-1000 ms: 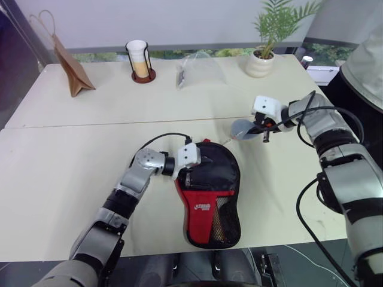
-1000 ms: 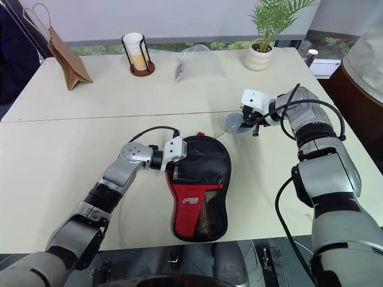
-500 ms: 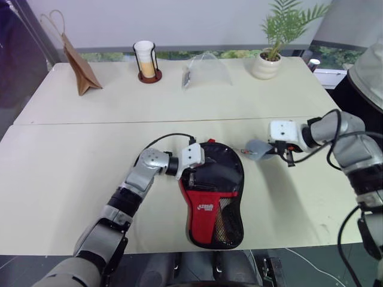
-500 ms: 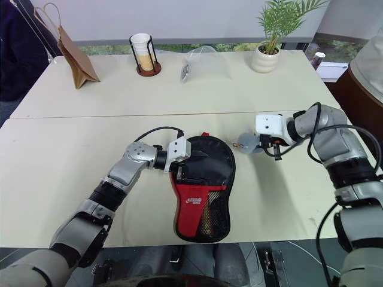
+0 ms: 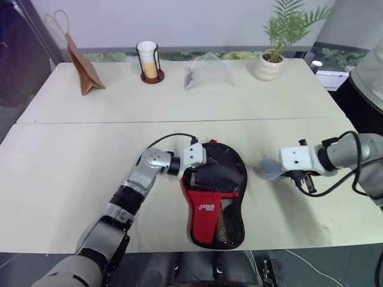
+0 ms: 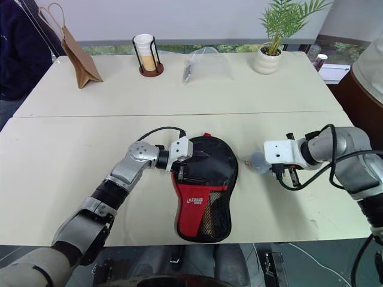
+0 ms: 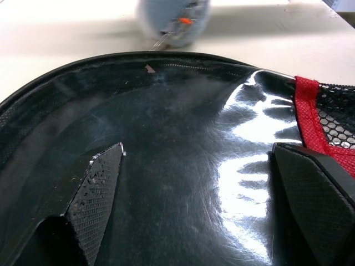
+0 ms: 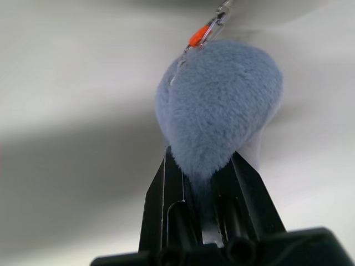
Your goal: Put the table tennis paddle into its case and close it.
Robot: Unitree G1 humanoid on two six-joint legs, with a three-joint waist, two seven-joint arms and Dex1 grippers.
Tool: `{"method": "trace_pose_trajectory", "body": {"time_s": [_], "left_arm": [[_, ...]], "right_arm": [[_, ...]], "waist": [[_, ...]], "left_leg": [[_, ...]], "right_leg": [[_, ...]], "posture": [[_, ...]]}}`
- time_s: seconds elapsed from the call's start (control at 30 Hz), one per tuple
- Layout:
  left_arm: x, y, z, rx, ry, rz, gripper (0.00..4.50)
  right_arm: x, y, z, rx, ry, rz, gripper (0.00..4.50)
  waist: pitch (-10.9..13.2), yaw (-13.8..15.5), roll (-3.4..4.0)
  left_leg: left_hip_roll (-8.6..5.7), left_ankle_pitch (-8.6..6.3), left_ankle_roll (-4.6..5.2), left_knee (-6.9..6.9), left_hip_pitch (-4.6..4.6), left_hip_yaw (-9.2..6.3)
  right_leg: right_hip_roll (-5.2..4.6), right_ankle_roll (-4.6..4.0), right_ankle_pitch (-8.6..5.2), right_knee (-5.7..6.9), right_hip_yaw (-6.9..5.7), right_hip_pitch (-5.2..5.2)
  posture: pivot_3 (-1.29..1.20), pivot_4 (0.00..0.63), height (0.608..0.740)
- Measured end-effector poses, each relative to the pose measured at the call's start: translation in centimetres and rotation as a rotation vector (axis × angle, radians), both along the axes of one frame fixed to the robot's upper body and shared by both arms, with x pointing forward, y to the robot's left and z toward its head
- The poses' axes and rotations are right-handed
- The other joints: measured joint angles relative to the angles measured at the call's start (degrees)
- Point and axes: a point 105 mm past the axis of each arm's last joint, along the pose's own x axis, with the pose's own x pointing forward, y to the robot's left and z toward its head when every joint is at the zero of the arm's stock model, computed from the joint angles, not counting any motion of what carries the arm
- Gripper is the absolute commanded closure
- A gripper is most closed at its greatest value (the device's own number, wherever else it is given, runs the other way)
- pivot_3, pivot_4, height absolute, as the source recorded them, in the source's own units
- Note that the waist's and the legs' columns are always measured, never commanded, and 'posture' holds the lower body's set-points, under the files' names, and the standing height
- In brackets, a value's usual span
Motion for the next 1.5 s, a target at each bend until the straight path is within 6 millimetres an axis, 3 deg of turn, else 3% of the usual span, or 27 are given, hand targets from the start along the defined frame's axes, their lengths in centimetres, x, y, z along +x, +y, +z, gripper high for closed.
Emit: {"method": "trace_pose_trajectory", "body": {"time_s": [0.37, 0.67, 1.23, 1.5], "left_arm": [[0.1, 0.0, -0.2, -0.002, 0.017, 0.006, 0.00], [0.5, 0.1, -0.2, 0.003, 0.013, 0.011, 0.00], [0.7, 0.2, -0.2, 0.003, 0.012, 0.025, 0.00], [0.6, 0.1, -0.3, 0.000, 0.011, 0.029, 0.00]], "right_arm": [[-5.3, 1.3, -0.8, -0.023, 0.118, 0.080, 4.48], [-8.0, 2.3, -1.3, -0.078, 0.158, 0.188, 4.48], [-9.5, 3.4, -1.9, -0.190, 0.118, 0.411, 4.48], [-11.4, 3.8, -2.4, -0.205, 0.149, 0.490, 4.48]], "waist": [[-0.27, 0.48, 0.02], [-0.39, 0.58, 0.00], [-0.47, 0.71, -0.10], [-0.58, 1.14, -0.10]], "left_leg": [[0.09, -0.10, -0.03, -0.04, -0.04, 0.00], [0.10, -0.21, 0.03, -0.04, -0.05, 0.00], [0.09, -0.25, 0.07, -0.03, -0.05, -0.02], [0.08, -0.30, 0.14, -0.03, -0.04, -0.03]], "right_leg": [[0.01, -0.01, -0.02, -0.44, -0.05, 0.14], [-0.02, -0.01, -0.03, -0.71, -0.10, 0.27], [-0.07, 0.01, -0.05, -0.82, -0.15, 0.38], [-0.09, 0.09, -0.12, -0.87, -0.15, 0.45]], "posture": [[0.00, 0.150, 0.734], [0.00, 0.150, 0.734], [0.00, 0.150, 0.734], [0.00, 0.150, 0.734]]}}
